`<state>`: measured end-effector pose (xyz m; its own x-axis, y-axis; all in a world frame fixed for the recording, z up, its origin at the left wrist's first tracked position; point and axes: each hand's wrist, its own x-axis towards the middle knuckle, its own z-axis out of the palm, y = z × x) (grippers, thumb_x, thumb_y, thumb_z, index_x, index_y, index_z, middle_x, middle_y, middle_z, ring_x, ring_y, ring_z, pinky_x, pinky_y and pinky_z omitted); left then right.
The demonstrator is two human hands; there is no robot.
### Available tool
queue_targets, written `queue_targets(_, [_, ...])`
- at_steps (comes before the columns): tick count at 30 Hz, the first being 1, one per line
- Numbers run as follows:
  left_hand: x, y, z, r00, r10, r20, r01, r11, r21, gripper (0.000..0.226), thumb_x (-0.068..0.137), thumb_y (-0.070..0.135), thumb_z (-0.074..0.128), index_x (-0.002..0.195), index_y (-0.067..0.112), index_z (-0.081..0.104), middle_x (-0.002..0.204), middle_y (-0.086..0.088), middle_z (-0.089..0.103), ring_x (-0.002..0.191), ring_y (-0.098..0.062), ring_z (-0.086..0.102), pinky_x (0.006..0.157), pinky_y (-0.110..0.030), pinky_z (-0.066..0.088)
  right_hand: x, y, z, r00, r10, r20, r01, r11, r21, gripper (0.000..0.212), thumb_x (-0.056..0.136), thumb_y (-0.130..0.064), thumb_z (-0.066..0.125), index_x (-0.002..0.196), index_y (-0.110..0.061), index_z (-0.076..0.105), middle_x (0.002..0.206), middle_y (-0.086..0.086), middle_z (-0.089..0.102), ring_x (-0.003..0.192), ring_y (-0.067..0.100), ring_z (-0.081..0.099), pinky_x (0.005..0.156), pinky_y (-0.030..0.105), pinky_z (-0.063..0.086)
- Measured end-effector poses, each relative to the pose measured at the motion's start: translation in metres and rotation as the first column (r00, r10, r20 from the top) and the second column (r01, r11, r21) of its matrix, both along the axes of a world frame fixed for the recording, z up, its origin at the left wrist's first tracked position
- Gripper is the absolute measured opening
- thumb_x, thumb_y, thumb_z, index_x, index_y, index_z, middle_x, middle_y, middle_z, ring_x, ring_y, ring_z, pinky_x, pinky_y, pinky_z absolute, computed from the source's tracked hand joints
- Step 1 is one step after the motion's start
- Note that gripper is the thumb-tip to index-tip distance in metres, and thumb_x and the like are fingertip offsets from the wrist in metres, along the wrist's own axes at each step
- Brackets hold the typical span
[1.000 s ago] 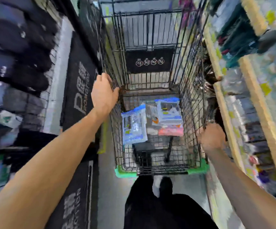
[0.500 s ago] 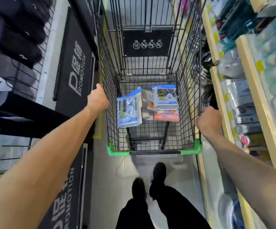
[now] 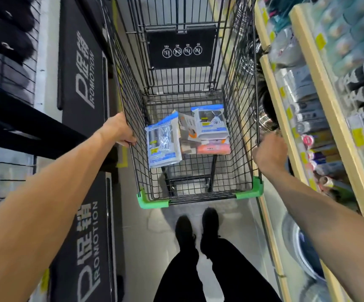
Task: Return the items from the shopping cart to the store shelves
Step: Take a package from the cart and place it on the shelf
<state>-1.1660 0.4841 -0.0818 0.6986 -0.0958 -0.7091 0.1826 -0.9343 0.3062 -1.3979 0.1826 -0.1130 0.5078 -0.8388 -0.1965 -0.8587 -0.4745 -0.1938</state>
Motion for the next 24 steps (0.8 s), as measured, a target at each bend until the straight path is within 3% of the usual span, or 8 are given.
queue_targets(3, [-0.028, 0.006, 0.004, 0.999, -0.027, 0.026, 0.026, 0.999, 0.039, 0.051, 0.081, 0.003, 0.079, 0.122, 0.0, 0.049, 0.083, -0.011, 0.062, 0.08, -0.025, 0.072, 0.083, -0.047, 0.061, -0.028, 0.012, 0.003, 1.0, 0.011, -0.014, -0.011, 1.0, 0.012, 0.011, 0.093, 0.002, 0.058, 0.091, 0.0, 0.069, 0.079, 0.012, 0.059, 0.067, 0.024, 0.049, 0.06, 0.024, 0.039])
queue_targets(7, [-0.078, 0.019, 0.005, 0.998, -0.042, 0.049, 0.037, 0.995, 0.096, 0.053, 0.084, 0.007, 0.078, 0.124, -0.001, 0.045, 0.083, -0.012, 0.064, 0.085, -0.033, 0.074, 0.086, -0.047, 0.06, -0.075, 0.027, 0.0, 0.999, 0.033, -0.035, -0.033, 0.999, 0.01, 0.019, 0.089, 0.005, 0.058, 0.096, -0.003, 0.074, 0.092, 0.016, 0.069, 0.083, 0.033, 0.067, 0.062, 0.028, 0.044])
queue_targets(11, [-0.129, 0.03, 0.004, 0.985, -0.082, 0.153, 0.058, 0.986, 0.156, 0.04, 0.088, 0.014, 0.073, 0.117, -0.002, 0.051, 0.087, -0.013, 0.068, 0.077, -0.028, 0.07, 0.077, -0.04, 0.06, -0.122, 0.038, -0.006, 1.0, 0.022, 0.014, -0.022, 1.0, 0.001, 0.021, 0.093, 0.0, 0.054, 0.099, -0.005, 0.074, 0.094, 0.016, 0.073, 0.088, 0.032, 0.069, 0.06, 0.028, 0.039])
queue_targets(13, [-0.153, 0.036, 0.004, 0.986, -0.112, 0.126, 0.09, 0.981, 0.173, 0.03, 0.092, 0.016, 0.07, 0.11, -0.003, 0.054, 0.079, -0.011, 0.067, 0.069, -0.026, 0.068, 0.078, -0.04, 0.059, -0.148, 0.043, -0.005, 1.0, 0.018, 0.017, -0.019, 1.0, 0.011, 0.023, 0.094, 0.001, 0.051, 0.099, -0.001, 0.073, 0.095, 0.018, 0.072, 0.09, 0.035, 0.068, 0.061, 0.031, 0.04])
queue_targets(15, [-0.175, 0.042, -0.003, 0.994, -0.083, 0.069, 0.073, 0.989, 0.129, 0.027, 0.089, 0.008, 0.071, 0.109, -0.004, 0.057, 0.062, -0.012, 0.069, 0.062, -0.022, 0.07, 0.08, -0.039, 0.062, -0.175, 0.049, -0.004, 0.999, 0.032, 0.005, -0.032, 0.999, 0.005, 0.021, 0.089, 0.006, 0.053, 0.09, -0.002, 0.073, 0.082, 0.015, 0.068, 0.086, 0.035, 0.068, 0.059, 0.031, 0.038])
queue_targets(17, [-0.194, 0.051, -0.01, 0.999, -0.043, 0.018, 0.042, 0.997, 0.063, 0.034, 0.082, -0.004, 0.074, 0.113, -0.005, 0.061, 0.059, -0.003, 0.068, 0.071, -0.024, 0.075, 0.073, -0.04, 0.064, -0.198, 0.053, -0.002, 0.999, 0.044, -0.019, -0.044, 0.999, -0.002, 0.02, 0.084, 0.008, 0.056, 0.082, -0.005, 0.072, 0.072, 0.01, 0.061, 0.08, 0.033, 0.069, 0.056, 0.029, 0.038])
queue_targets(21, [-0.248, 0.061, -0.011, 0.995, -0.075, -0.073, 0.079, 0.995, 0.053, 0.024, 0.081, -0.007, 0.074, 0.1, -0.001, 0.061, 0.046, 0.009, 0.065, 0.071, -0.024, 0.071, 0.054, -0.025, 0.06, -0.253, 0.064, 0.002, 0.998, 0.062, -0.032, -0.062, 0.998, -0.001, 0.021, 0.086, 0.006, 0.061, 0.099, -0.004, 0.074, 0.098, 0.016, 0.071, 0.092, 0.035, 0.068, 0.069, 0.033, 0.051])
queue_targets(24, [-0.284, 0.068, -0.015, 0.988, -0.098, -0.121, 0.104, 0.994, 0.043, 0.017, 0.083, -0.004, 0.074, 0.095, -0.002, 0.063, 0.055, 0.004, 0.069, 0.079, -0.028, 0.074, 0.061, -0.029, 0.062, -0.291, 0.07, -0.001, 0.998, 0.057, -0.036, -0.059, 0.997, -0.055, 0.02, 0.091, 0.005, 0.057, 0.104, 0.0, 0.071, 0.101, 0.02, 0.071, 0.094, 0.036, 0.067, 0.071, 0.034, 0.05])
